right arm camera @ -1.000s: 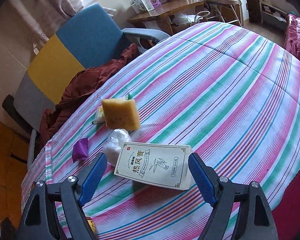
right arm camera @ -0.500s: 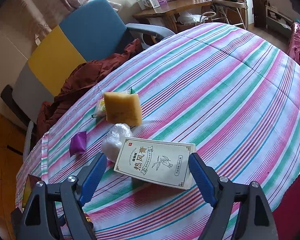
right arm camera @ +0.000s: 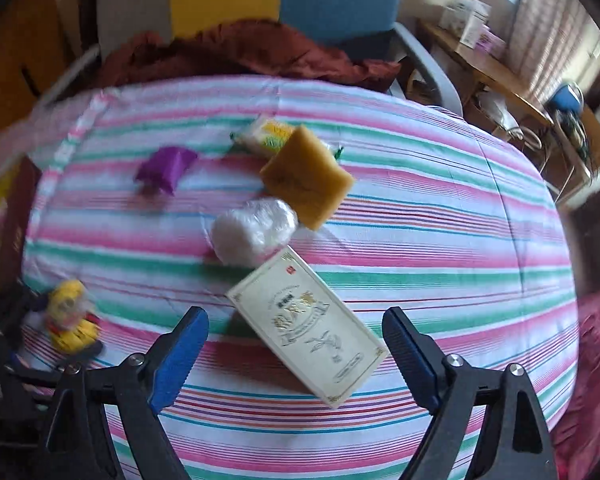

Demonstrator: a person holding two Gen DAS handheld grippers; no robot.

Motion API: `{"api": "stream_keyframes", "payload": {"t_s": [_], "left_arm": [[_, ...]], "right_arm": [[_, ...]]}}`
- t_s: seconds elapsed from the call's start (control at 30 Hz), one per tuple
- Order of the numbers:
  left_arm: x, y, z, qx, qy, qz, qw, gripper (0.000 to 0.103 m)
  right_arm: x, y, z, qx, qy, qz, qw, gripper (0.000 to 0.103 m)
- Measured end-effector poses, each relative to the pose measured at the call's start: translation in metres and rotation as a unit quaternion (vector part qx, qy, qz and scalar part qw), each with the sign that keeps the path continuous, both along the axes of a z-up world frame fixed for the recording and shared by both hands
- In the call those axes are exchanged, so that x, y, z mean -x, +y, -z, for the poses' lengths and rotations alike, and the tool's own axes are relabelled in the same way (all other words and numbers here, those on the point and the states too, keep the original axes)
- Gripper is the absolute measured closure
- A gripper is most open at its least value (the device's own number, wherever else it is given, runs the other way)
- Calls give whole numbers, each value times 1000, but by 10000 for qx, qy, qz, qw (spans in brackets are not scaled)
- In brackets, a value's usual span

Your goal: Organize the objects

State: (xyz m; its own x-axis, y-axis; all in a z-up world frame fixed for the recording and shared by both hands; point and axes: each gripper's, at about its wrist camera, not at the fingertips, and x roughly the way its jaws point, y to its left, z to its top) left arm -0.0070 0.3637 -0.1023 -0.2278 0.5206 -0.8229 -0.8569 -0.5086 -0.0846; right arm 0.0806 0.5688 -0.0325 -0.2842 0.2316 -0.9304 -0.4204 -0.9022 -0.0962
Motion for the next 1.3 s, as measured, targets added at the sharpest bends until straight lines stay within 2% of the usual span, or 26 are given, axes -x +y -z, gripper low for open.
{"api": "stream_keyframes", "payload": {"t_s": [0.13, 0.2, 0.27, 0.33, 0.47, 0.57, 0.67, 0.97, 1.17, 1.3], "left_arm": [[0, -2, 0, -31, -15, 5, 10000, 37], [-1, -1, 0, -30, 7, 7, 10000, 37], [-1, -1, 0, -35, 28, 4, 10000, 37], [-2, -1, 0, -39, 59, 17, 10000, 37], [-5, -1, 0, -46, 161, 18, 9999, 40], [0, -6, -6, -85, -73, -119, 9999, 46], [0, -18, -14, -179, -259, -242, 9992, 47], [-16, -70, -69, -757, -70, -444, 9961, 47], [-2, -127, -107, -1215, 88, -1006, 9874, 46], [15, -177, -125, -1398, 186, -1579, 9773, 46]], "right_arm": [[12, 12, 22, -77, -414, -131, 9990, 13], [16, 15, 31, 4, -488, -129, 9987, 16], [17, 14, 40, 141, -555, -99, 9983, 40], [15, 8, 43, 216, -523, -143, 9983, 52], [11, -5, 40, 284, -426, -191, 9985, 52], [8, -13, 27, 374, -184, -186, 9990, 52], [4, -26, 15, 442, 53, -258, 9987, 52], [21, -94, -22, 725, 811, -737, 9913, 52], [48, -160, -42, 926, 1177, -1220, 9812, 52], [66, -197, -50, 1007, 1304, -1648, 9725, 52]]}}
